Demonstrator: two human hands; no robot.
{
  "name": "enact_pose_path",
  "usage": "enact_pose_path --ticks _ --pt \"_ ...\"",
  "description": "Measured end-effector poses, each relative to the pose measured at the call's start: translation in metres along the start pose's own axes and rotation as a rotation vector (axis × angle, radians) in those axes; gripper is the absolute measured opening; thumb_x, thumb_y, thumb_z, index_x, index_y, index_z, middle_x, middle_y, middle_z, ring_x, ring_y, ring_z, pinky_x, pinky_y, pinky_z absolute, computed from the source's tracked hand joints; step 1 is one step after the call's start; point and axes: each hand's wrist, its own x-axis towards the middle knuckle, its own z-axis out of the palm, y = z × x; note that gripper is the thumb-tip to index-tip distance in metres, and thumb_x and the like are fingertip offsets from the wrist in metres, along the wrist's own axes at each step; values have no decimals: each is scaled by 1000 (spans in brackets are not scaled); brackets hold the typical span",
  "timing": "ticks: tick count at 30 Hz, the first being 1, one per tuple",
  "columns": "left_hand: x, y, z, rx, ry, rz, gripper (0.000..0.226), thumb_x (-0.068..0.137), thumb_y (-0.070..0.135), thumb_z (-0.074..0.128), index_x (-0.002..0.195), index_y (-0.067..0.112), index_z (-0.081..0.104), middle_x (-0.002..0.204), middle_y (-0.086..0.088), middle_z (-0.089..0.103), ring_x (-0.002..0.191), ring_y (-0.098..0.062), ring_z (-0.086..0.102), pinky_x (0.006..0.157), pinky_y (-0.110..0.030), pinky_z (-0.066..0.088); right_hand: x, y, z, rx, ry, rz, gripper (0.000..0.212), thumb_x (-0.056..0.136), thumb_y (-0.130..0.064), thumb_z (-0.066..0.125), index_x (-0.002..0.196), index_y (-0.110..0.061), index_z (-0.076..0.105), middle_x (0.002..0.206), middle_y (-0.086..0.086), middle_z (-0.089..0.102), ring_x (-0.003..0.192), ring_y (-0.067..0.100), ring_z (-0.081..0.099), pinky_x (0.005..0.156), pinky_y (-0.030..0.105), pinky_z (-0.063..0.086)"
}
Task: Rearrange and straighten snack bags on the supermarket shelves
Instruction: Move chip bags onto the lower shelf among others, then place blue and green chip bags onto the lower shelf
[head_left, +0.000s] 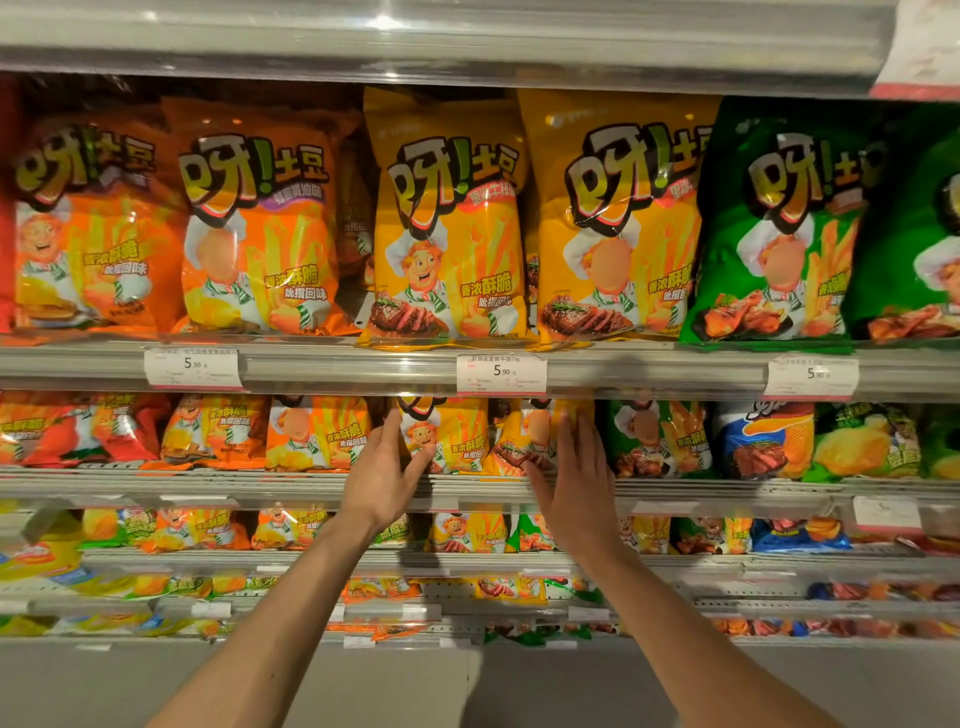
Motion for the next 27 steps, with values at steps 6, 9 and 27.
enact_pose_path --ticks 6,9,27 --pt "-7 5 -2 -85 -18 -31 81 100 40 61 162 13 17 149 -18 45 135 -36 47 112 -50 43 3 4 -5 110 -76 -18 86 101 -57 45 164 -20 1 171 4 -10 158 20 -8 127 43 11" --pt "-17 6 -7 -208 95 -17 73 98 34 66 159 15 29 157 -10 42 144 -28 40 117 -48 38 6 11 -18 183 -128 -37 84 101 -50 54 164 -21 7 172 2 -3 158 20 -4 128 42 9" --pt "-91 70 62 -651 213 -145 23 101 27 63 122 20 65 103 2 75 99 -12 70 82 -18 51 -46 125 -97 857 44 458 12 100 -20 63 107 -24 72 92 -8 76 80 5 73 67 12 54"
